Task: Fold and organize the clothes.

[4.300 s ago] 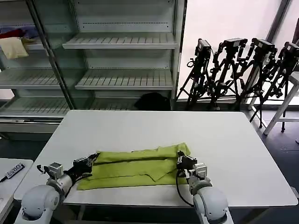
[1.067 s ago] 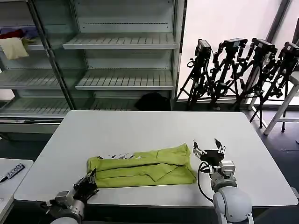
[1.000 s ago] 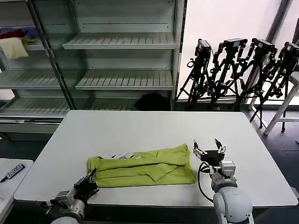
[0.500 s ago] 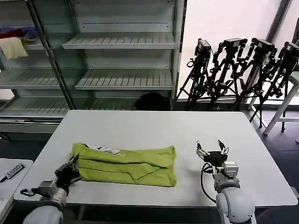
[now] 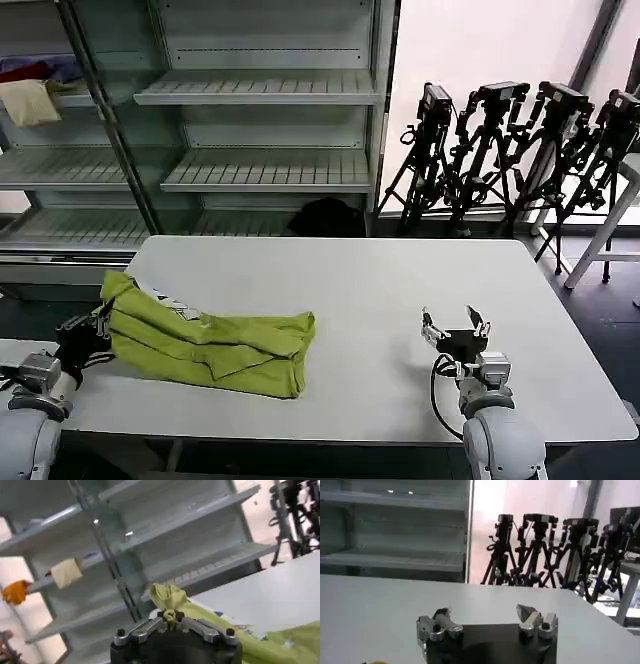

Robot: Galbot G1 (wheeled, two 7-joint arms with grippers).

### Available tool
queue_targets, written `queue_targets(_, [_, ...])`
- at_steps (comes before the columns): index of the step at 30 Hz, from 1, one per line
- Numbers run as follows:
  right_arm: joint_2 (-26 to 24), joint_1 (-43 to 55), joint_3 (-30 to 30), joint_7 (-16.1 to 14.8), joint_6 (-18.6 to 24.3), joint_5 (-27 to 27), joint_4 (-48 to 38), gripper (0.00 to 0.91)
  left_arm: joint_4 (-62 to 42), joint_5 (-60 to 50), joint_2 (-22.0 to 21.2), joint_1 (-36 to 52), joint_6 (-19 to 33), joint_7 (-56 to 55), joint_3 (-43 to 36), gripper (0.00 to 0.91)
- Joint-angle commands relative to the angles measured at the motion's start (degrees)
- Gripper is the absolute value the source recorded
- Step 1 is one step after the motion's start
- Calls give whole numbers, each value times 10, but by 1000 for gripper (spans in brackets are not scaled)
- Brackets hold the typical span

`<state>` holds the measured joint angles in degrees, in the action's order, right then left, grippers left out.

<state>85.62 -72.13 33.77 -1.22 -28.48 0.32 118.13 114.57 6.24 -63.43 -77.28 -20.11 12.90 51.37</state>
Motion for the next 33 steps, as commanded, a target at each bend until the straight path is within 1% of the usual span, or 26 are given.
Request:
queue_targets(1, [-1, -14, 9, -2, 1, 1, 10, 907, 115, -121, -90, -6, -23, 10, -204, 0])
queue_targets(2, [-2, -17, 12, -3, 1, 2, 11, 907, 115, -130, -101, -2, -25, 7, -229, 0])
queue_targets(6, [-5, -24, 21, -7, 5, 4, 13, 907, 119, -152, -117, 13, -43, -1, -302, 0])
queue_targets(11, [-6, -31, 26, -9, 11, 5, 9, 907, 109, -167, -124, 27, -52, -3, -345, 0])
queue_targets(20, [-5, -24, 16, -9, 10, 3, 10, 907, 79, -164, -138, 21, -67, -8, -368, 0])
queue_targets(21, [-4, -23, 15, -9, 10, 2, 10, 907, 76, -165, -141, 20, -68, -7, -368, 10])
queue_targets(22, [-4, -23, 14, -9, 10, 2, 10, 907, 74, -164, -142, 19, -68, -7, -369, 0])
queue_targets(31, [-4, -28, 13, -8, 10, 0, 15, 907, 28, -176, -158, 23, -64, -18, -370, 20])
queue_targets(32, [-4, -30, 13, -8, 10, 0, 15, 907, 22, -176, -163, 23, -65, -23, -372, 302])
queue_targets(33, [-4, -30, 13, -8, 10, -1, 16, 907, 18, -176, -163, 23, -65, -25, -372, 675])
